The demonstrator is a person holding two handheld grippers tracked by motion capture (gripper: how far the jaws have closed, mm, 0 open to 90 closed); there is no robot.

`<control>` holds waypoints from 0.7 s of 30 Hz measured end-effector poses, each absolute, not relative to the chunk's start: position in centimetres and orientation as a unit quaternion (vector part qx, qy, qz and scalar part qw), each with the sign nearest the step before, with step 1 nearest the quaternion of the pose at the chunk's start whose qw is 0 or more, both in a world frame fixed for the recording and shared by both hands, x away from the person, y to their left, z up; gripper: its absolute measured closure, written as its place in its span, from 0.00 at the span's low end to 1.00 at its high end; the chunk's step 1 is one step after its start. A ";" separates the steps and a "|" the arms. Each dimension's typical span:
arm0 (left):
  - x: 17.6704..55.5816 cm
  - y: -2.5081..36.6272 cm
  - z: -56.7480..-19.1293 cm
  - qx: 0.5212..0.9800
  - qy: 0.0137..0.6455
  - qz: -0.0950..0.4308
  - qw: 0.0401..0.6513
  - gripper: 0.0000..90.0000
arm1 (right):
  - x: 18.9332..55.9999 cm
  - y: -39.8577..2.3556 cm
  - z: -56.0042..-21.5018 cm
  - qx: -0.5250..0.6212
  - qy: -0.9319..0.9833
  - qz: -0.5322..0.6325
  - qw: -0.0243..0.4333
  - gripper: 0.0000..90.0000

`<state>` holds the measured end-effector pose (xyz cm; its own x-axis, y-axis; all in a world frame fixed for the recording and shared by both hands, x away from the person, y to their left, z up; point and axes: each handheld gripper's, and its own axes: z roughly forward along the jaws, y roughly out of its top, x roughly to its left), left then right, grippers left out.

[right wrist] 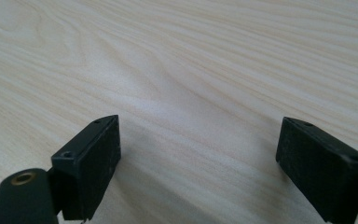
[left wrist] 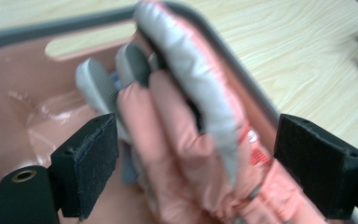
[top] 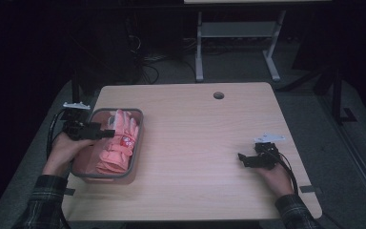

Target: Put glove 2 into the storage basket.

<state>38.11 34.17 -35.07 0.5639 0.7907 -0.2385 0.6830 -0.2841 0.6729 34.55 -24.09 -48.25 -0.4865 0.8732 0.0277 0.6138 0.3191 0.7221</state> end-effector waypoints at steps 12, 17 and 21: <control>37.3 29.9 -32.8 0.809 0.414 0.088 0.408 0.15 | 34.6 -24.1 -48.3 0.470 0.790 0.345 0.189 0.15; 37.1 28.3 -31.9 0.814 0.393 0.094 0.418 0.15 | 34.5 -24.1 -48.3 0.470 0.790 0.345 0.189 0.15; 37.0 26.9 -31.5 0.817 0.381 0.093 0.424 0.15 | 34.5 -24.1 -48.3 0.471 0.790 0.345 0.189 0.15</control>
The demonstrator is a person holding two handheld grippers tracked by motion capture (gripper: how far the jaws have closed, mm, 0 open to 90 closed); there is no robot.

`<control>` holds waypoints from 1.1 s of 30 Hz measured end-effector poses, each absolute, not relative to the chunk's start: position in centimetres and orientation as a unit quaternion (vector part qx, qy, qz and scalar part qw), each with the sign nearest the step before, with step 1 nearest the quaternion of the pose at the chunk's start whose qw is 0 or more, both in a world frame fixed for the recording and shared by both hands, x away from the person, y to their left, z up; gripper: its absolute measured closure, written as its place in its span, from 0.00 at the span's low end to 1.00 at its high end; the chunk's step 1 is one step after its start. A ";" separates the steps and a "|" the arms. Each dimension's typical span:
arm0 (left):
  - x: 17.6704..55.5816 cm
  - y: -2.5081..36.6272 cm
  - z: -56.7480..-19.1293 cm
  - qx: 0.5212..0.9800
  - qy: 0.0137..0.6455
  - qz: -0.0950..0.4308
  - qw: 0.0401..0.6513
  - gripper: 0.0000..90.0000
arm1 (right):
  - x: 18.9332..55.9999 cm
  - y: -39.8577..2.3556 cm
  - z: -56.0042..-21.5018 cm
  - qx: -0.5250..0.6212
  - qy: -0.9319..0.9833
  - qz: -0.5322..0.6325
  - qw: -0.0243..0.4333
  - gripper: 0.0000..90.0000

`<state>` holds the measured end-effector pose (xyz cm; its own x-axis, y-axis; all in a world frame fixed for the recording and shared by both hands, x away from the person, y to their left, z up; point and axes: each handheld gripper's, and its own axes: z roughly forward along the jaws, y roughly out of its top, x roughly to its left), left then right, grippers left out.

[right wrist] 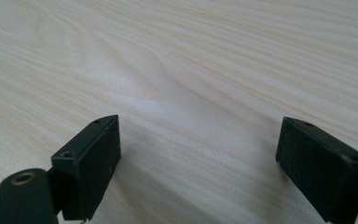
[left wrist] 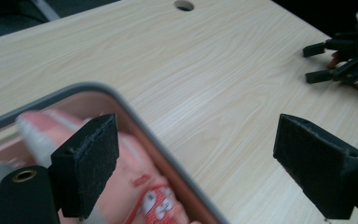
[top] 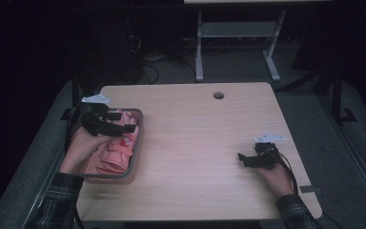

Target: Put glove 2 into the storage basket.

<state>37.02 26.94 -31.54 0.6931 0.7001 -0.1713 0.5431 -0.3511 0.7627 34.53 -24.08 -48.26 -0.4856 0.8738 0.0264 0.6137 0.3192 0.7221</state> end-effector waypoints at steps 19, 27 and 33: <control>35.7 20.1 -33.8 0.834 0.337 0.085 0.429 0.16 | 34.5 -24.1 -48.3 0.471 0.790 0.345 0.188 0.14; 34.7 17.5 -35.5 0.843 0.322 0.078 0.423 0.16 | 34.5 -24.1 -48.3 0.469 0.791 0.345 0.188 0.14; 34.2 15.9 -36.9 0.851 0.312 0.070 0.416 0.16 | 34.5 -24.0 -48.3 0.469 0.791 0.344 0.187 0.14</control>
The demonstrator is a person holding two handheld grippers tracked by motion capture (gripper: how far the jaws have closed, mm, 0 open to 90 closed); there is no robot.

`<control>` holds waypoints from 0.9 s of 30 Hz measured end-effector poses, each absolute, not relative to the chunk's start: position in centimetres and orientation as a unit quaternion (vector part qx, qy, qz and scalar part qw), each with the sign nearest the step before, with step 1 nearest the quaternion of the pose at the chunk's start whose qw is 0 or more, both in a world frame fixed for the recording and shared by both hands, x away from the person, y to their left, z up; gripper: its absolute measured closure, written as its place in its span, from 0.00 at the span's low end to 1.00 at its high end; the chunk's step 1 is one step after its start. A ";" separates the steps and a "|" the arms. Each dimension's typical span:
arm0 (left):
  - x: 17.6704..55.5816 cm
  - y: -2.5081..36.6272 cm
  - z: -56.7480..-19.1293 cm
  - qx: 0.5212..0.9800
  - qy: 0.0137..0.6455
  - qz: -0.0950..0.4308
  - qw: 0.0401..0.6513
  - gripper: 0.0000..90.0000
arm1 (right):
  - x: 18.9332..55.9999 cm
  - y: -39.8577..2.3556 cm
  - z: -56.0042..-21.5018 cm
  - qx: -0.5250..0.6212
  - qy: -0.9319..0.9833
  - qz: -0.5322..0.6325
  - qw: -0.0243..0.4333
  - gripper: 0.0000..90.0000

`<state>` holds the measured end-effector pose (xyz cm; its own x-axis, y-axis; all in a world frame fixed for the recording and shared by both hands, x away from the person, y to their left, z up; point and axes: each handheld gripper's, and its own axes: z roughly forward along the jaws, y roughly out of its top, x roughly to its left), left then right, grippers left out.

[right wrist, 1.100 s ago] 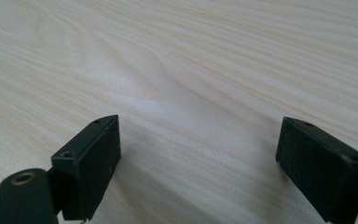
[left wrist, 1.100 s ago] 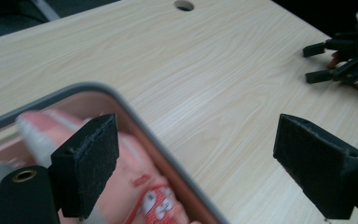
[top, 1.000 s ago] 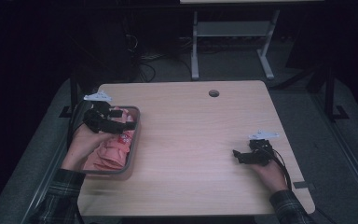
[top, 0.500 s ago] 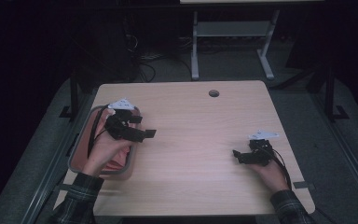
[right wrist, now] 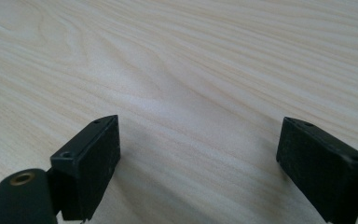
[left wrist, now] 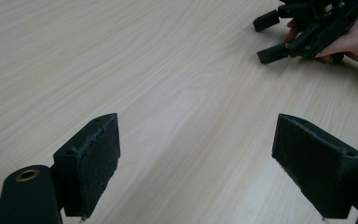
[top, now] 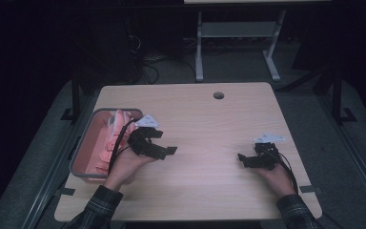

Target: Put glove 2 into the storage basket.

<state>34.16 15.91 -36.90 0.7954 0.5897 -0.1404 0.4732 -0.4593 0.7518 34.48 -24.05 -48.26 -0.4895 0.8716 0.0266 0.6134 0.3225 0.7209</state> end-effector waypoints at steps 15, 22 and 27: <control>33.3 12.8 -40.6 0.868 0.287 0.074 0.400 0.16 | 34.5 -24.0 -48.3 0.470 0.791 0.344 0.187 0.14; 32.9 11.6 -42.6 0.875 0.279 0.074 0.390 0.16 | 34.5 -24.0 -48.3 0.469 0.791 0.344 0.187 0.14; 32.8 10.9 -43.7 0.878 0.273 0.075 0.386 0.16 | 34.5 -24.0 -48.3 0.469 0.792 0.344 0.187 0.14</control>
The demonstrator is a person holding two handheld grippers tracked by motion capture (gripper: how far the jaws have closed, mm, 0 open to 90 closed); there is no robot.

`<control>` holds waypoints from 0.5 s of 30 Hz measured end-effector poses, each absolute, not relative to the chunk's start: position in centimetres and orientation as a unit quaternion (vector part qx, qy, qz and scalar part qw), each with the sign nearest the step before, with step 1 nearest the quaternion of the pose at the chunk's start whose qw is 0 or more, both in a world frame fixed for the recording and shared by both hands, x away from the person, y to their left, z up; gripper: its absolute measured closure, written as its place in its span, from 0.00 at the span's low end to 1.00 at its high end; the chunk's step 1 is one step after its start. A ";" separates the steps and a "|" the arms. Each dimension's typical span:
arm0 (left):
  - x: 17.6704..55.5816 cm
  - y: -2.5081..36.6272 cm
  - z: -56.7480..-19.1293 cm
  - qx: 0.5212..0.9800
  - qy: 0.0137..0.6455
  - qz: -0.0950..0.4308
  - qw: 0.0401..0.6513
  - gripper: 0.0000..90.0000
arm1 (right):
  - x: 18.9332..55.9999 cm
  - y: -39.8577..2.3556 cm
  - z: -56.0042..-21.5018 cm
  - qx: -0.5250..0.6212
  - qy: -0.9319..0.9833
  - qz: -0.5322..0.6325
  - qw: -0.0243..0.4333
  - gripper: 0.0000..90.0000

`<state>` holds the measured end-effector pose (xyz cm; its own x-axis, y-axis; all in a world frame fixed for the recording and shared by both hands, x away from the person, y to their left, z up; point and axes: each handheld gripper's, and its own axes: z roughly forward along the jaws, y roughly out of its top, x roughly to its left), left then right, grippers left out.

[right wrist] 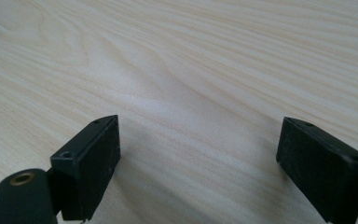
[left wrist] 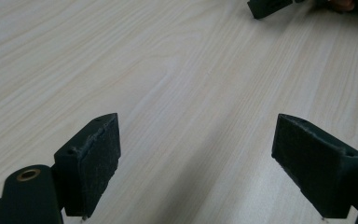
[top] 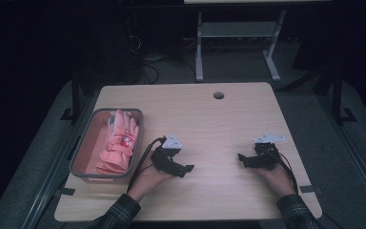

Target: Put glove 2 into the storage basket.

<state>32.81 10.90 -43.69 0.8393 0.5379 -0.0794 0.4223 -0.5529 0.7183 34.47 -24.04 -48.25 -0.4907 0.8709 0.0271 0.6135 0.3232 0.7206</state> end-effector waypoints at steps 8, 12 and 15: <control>32.5 10.0 -45.1 0.882 0.263 0.074 0.384 0.16 | 34.5 -24.0 -48.3 0.468 0.792 0.345 0.187 0.14; 32.4 9.5 -45.8 0.886 0.258 0.073 0.378 0.16 | 34.5 -24.0 -48.3 0.468 0.792 0.345 0.187 0.14; 32.3 9.2 -46.5 0.888 0.256 0.076 0.374 0.16 | 34.5 -24.0 -48.3 0.467 0.793 0.345 0.186 0.14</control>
<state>32.26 9.23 -46.46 0.8575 0.5114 -0.0563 0.3979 -0.5898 0.7027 34.48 -24.02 -48.25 -0.4945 0.8687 0.0270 0.6118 0.3258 0.7208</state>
